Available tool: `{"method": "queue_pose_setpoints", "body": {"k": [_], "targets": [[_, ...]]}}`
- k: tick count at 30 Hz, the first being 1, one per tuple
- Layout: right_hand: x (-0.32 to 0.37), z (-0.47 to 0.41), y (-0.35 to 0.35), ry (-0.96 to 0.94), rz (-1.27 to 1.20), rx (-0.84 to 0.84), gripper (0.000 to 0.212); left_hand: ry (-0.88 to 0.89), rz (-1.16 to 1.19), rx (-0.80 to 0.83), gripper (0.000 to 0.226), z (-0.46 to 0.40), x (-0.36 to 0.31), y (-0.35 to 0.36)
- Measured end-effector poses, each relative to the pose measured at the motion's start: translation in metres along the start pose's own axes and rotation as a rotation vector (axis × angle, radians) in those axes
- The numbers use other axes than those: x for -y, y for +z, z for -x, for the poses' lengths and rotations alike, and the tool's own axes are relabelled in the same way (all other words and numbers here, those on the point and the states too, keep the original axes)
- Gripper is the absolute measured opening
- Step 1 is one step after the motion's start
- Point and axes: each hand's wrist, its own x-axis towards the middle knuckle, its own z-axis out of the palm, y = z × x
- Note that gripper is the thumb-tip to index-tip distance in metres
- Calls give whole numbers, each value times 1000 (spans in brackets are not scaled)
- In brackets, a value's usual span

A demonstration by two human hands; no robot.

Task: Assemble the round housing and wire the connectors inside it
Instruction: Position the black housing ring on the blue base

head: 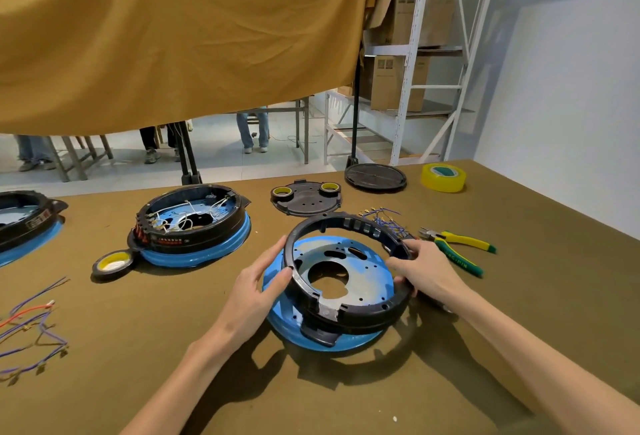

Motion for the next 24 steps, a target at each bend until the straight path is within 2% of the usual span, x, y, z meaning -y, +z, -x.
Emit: {"method": "queue_pose_setpoints", "body": {"k": [3, 5, 8, 11, 15, 20, 22, 24], "targets": [[3, -3, 6, -12, 75, -13, 28, -10, 3, -4, 84, 2, -1, -2], [5, -5, 11, -48, 162, -64, 36, -19, -12, -4, 75, 3, 2, -3], [9, -8, 18, -68, 318, -86, 22, -47, -21, -22, 63, 4, 10, -4], [11, -12, 24, -30, 289, -22, 24, -112, -33, -35, 67, 4, 16, -4], [14, -17, 23, -61, 274, -67, 18, -120, 6, -7, 64, 5, 9, -7], [34, -17, 8, -204, -39, -145, 15, -65, 166, -78, 66, -2, -25, -16], [46, -15, 3, -266, -167, -152, 16, 2, 233, -151, 79, -4, -41, -20], [55, -16, 0, -243, -325, -79, 19, 86, 234, -184, 98, -7, -57, -28]]}}
